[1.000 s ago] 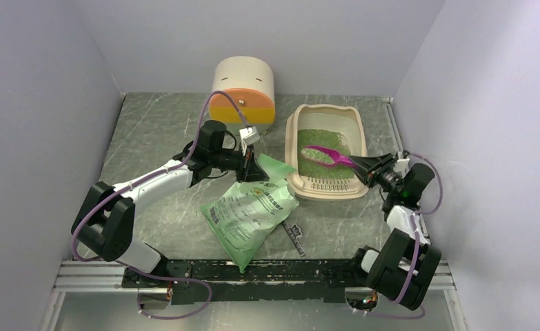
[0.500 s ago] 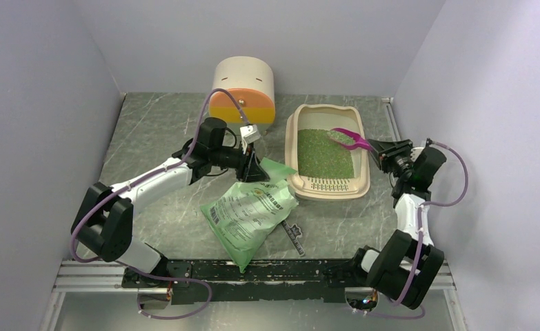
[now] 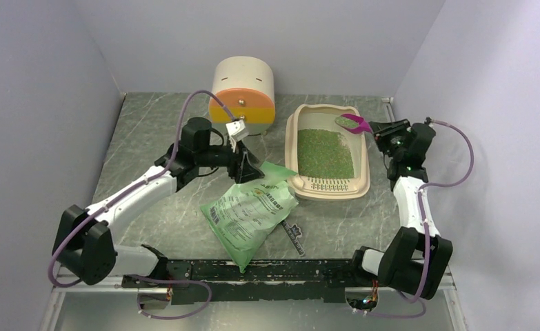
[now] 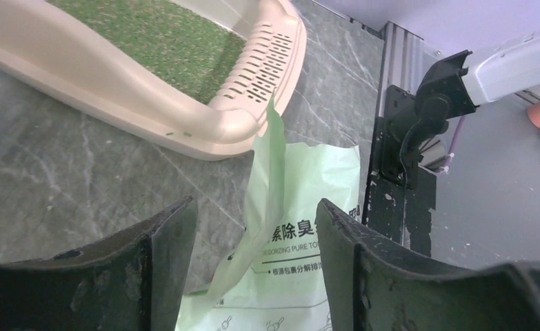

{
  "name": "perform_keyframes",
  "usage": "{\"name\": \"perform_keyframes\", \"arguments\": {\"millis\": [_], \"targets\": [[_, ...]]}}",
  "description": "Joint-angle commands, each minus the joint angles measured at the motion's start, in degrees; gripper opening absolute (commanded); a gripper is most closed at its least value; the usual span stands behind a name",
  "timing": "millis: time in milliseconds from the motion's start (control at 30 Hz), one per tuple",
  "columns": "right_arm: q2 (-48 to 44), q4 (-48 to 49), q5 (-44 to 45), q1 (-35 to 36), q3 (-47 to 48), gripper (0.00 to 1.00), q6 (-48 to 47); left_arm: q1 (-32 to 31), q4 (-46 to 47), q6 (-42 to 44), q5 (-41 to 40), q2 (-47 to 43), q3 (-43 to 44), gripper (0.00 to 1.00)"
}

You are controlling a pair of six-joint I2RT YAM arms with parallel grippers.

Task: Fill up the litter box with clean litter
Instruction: Pour the cat litter into the litter box.

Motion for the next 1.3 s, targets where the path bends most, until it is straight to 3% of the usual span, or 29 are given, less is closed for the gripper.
{"name": "perform_keyframes", "arguments": {"millis": [0,300,500,667,967,1267], "targets": [[1.05,-0.26,10.84,4.23,2.8,0.0,-2.62,1.99,-0.23,-0.2,-3.21,-4.5,-2.35,0.69],[-0.47,-2.46,15.2,5.64,3.66,0.0,-5.17,3.18,-0.23,-2.88,-4.12,-12.84,-7.99,0.74],[-7.64,-5.93,14.02,5.63,-0.19,0.0,-7.43,3.16,0.0,-4.21,-5.34,-16.84,-11.14,0.75],[-15.14,-14.6,14.04,5.55,-2.35,0.0,-11.54,3.2,-2.17,-4.25,-6.38,-19.48,-11.95,0.75],[-27.64,-26.3,6.69,5.57,-6.25,0.0,-16.98,3.24,-4.49,-4.29,-8.1,-23.72,-12.85,0.76],[-23.39,-29.54,-8.2,5.77,-2.64,0.0,-21.91,3.24,-4.74,-4.93,-8.68,-25.51,-13.85,0.77]]}}
